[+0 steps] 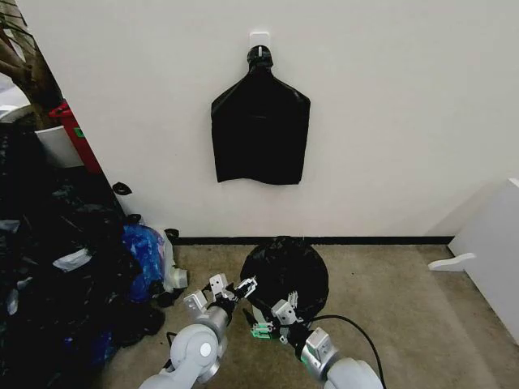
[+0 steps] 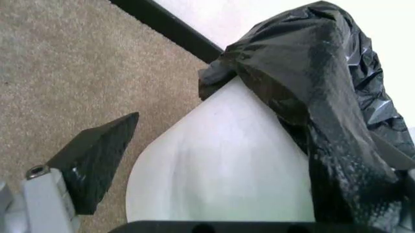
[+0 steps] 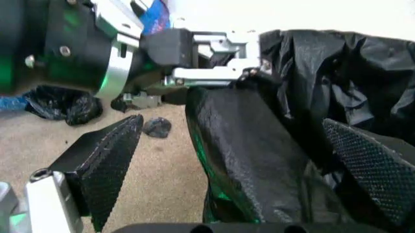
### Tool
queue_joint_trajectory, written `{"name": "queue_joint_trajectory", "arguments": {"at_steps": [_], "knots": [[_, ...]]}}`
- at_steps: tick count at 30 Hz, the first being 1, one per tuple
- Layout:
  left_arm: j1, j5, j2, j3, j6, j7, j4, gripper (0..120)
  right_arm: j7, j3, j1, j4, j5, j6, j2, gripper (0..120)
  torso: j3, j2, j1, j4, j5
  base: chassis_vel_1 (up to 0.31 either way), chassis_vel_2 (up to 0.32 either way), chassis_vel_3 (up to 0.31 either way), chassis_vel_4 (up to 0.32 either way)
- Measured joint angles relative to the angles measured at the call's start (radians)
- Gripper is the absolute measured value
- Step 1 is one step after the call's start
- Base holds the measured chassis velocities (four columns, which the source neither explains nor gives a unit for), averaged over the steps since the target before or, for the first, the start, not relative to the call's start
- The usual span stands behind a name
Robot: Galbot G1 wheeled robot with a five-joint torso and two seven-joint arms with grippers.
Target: Place the garbage bag over the trash bin.
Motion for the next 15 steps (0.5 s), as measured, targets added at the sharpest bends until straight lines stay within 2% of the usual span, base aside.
{"name": "queue_joint_trajectory", "arguments": {"at_steps": [15], "knots": [[-0.017, -0.025, -0.014, 0.000, 0.012, -0.010, 0.014, 100, 0.014, -0.032, 0.027, -0.099, -0.048, 0.054, 0.023, 100, 0.000, 0.000, 0.000, 0.0000, 0.0001, 0.000, 0.000, 0.000, 0.000]]}}
